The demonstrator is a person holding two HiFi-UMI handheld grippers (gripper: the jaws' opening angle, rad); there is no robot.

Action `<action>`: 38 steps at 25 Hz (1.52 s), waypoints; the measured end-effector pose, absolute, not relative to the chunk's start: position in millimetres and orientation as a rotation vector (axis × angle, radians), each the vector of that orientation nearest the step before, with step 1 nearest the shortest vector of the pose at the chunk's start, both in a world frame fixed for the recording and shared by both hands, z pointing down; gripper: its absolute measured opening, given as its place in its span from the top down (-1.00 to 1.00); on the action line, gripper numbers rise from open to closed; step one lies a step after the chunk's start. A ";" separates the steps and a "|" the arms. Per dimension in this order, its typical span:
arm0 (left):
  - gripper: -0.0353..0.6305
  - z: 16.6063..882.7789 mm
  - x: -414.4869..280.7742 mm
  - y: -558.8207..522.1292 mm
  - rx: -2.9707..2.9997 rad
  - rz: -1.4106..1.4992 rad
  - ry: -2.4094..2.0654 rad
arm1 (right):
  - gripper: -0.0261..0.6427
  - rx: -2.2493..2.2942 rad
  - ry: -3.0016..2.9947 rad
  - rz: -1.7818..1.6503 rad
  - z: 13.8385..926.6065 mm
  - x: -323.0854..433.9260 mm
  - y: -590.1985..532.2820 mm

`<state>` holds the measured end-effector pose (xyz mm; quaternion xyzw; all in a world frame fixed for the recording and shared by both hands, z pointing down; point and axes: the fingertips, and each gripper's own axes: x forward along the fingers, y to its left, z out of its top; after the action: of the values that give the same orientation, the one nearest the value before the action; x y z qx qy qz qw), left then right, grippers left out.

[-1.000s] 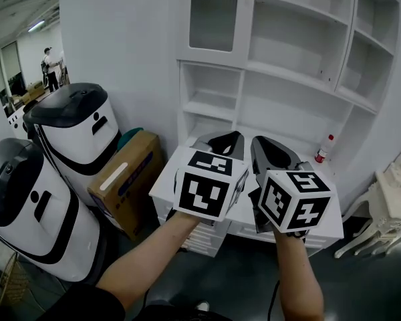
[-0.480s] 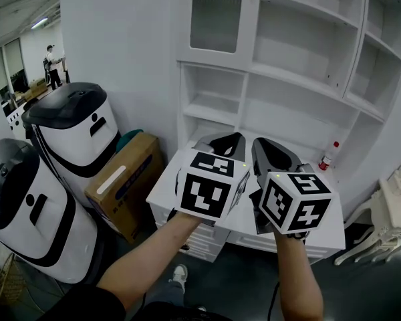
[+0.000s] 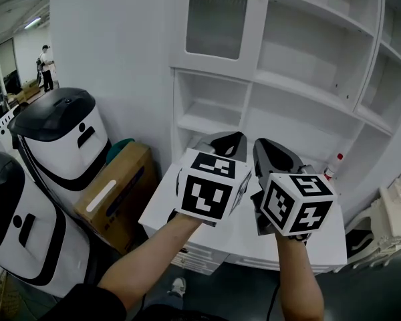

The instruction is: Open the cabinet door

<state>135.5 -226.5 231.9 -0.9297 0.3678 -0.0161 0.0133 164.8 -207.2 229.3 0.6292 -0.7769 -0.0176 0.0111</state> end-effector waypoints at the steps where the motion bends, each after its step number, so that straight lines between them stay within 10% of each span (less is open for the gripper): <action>1: 0.88 230.0 136.9 -236.5 -2.896 -0.044 1.140 | 0.86 1.970 -2.417 -0.057 228.0 166.4 -216.9; 38: 0.87 63.8 152.3 -416.2 -2.545 0.189 0.747 | 0.85 2.089 -2.481 -0.261 114.3 167.8 -405.2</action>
<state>152.3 -416.2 63.8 -0.9293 0.2728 0.0692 0.2391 167.8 -405.2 114.3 0.6410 -0.7613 -0.0800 -0.0563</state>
